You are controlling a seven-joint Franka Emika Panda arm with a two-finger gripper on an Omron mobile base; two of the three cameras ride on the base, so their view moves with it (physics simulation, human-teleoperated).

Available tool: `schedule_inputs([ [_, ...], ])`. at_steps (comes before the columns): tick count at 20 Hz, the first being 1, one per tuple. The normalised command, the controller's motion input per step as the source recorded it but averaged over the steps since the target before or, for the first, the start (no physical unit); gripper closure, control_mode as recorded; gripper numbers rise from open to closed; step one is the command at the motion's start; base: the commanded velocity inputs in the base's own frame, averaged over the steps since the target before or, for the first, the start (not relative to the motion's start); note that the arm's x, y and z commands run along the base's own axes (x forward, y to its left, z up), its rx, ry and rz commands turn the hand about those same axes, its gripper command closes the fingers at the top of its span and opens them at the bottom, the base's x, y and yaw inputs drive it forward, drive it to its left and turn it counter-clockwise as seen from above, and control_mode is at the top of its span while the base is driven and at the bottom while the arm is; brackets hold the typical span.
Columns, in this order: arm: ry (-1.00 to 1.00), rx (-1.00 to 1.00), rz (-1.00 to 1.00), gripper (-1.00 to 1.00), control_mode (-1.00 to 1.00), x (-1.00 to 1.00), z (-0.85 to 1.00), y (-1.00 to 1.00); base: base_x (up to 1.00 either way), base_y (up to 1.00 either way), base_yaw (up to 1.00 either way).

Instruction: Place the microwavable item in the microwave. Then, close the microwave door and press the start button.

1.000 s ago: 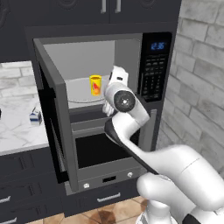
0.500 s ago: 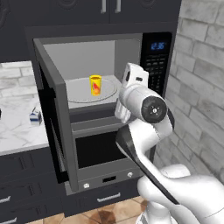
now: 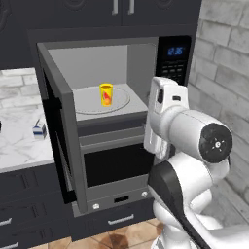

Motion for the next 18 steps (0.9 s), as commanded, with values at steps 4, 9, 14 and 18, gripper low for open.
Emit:
schedule_inputs([
  [4,0.00,-0.05,0.05,-1.00,-1.00,-1.00,0.00,0.00,0.00,0.00,0.00],
  [9,-0.04,-0.04,0.00,-1.00,-1.00,-1.00,0.00,0.19,0.00,0.00,0.00],
  [14,0.00,-0.09,0.00,-1.00,-1.00,-0.89,0.00,0.78,0.00,0.00,0.00],
  [18,0.00,-0.11,0.00,-1.00,-1.00,-0.53,-0.16,0.84,0.00,0.00,0.00],
])
